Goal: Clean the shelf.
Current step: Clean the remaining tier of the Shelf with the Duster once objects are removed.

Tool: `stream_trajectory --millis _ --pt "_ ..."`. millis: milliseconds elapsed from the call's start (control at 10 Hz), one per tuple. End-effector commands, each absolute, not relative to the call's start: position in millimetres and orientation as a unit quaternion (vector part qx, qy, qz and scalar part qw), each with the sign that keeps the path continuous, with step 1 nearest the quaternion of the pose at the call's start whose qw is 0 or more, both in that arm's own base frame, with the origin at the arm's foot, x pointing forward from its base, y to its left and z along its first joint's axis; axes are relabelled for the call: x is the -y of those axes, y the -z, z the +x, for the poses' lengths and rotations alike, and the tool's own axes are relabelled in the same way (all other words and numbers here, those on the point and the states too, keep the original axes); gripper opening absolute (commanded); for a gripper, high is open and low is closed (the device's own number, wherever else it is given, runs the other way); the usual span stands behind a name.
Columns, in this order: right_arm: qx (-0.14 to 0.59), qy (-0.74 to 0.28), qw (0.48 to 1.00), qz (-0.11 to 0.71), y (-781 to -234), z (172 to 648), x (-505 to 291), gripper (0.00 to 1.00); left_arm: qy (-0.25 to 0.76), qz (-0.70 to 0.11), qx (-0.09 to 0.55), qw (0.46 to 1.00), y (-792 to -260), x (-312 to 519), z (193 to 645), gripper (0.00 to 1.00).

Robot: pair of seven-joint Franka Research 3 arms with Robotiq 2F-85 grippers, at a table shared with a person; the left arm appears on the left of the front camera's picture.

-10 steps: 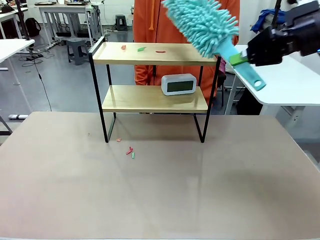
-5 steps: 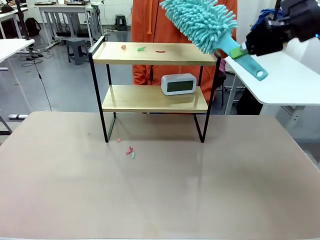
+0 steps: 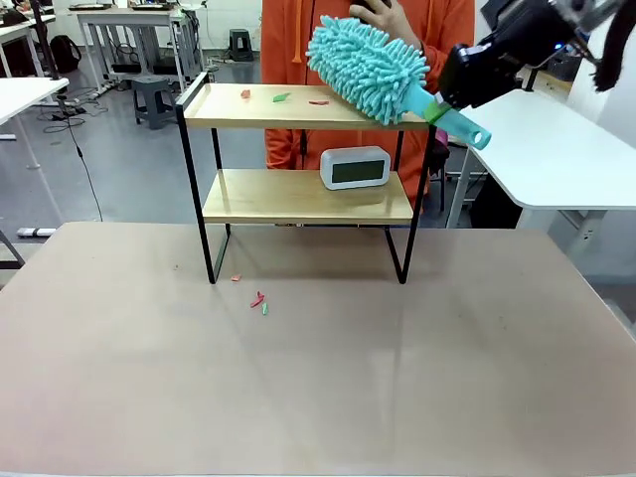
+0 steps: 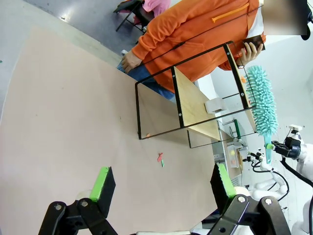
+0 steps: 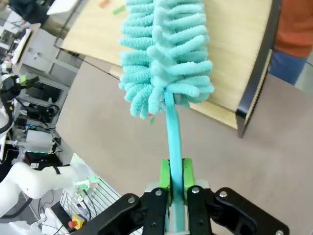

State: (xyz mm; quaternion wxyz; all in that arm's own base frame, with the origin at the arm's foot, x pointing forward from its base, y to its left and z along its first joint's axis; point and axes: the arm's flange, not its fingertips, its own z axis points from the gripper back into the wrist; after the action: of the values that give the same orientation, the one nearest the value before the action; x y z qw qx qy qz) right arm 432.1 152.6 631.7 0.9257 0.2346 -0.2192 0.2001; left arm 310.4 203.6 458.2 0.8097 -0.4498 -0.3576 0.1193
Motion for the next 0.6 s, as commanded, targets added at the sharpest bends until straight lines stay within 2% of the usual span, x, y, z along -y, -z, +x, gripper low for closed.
stream_trajectory --millis 0,500 --pt "0.23 -0.182 0.927 0.234 -643 433 -155 0.0 -0.111 -0.453 0.37 0.803 -458 -203 312 1.0" --pt "0.198 -0.232 0.932 0.197 -646 457 -197 0.0 -0.111 -0.453 0.37 0.803 -458 -203 312 1.0"
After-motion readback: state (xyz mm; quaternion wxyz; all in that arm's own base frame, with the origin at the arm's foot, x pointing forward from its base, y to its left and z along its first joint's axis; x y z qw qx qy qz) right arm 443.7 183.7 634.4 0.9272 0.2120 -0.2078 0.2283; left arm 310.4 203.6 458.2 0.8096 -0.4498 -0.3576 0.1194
